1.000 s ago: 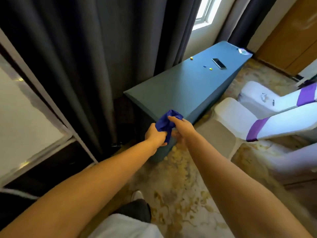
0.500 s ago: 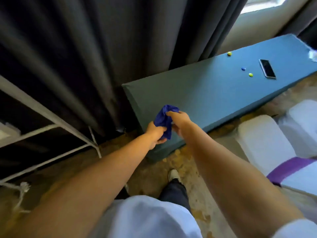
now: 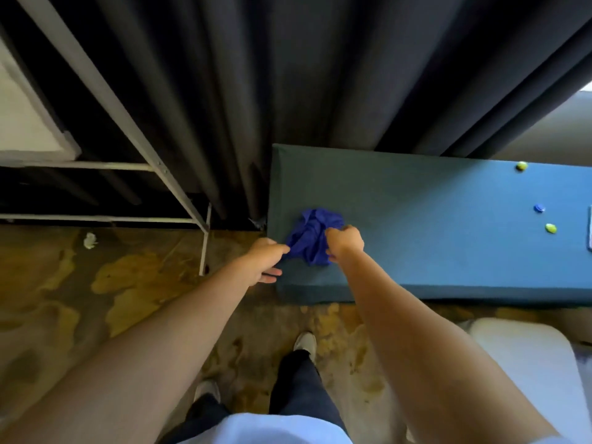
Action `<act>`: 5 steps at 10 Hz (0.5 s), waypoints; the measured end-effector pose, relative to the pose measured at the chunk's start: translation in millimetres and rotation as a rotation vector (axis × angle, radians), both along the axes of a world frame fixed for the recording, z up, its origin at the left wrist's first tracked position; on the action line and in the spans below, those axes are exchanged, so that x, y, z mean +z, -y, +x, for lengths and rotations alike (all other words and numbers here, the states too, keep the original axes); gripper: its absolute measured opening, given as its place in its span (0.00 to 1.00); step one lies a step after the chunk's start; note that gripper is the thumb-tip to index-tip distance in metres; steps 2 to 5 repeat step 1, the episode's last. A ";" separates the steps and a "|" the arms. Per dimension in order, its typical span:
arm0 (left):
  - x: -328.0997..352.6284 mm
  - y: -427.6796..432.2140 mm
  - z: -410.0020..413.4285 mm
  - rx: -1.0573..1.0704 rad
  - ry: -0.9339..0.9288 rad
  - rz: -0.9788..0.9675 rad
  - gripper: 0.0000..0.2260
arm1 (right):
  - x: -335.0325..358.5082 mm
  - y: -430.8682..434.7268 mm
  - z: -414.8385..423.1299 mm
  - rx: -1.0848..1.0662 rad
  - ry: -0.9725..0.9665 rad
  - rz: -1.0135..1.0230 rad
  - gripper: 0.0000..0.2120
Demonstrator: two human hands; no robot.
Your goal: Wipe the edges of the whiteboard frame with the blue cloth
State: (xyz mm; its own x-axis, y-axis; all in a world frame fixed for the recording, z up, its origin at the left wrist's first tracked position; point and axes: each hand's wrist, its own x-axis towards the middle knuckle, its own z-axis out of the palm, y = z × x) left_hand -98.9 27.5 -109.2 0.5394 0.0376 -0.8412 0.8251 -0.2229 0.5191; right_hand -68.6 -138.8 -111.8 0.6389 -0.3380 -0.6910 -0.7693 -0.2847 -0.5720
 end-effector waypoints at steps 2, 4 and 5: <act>8.5 -22.8 -10.5 -0.040 0.100 0.060 0.09 | 5.1 -27.2 -0.6 0.131 -0.023 0.004 0.12; 8.5 -22.8 -10.5 -0.040 0.100 0.060 0.09 | 5.1 -27.2 -0.6 0.131 -0.023 0.004 0.12; 8.5 -22.8 -10.5 -0.040 0.100 0.060 0.09 | 5.1 -27.2 -0.6 0.131 -0.023 0.004 0.12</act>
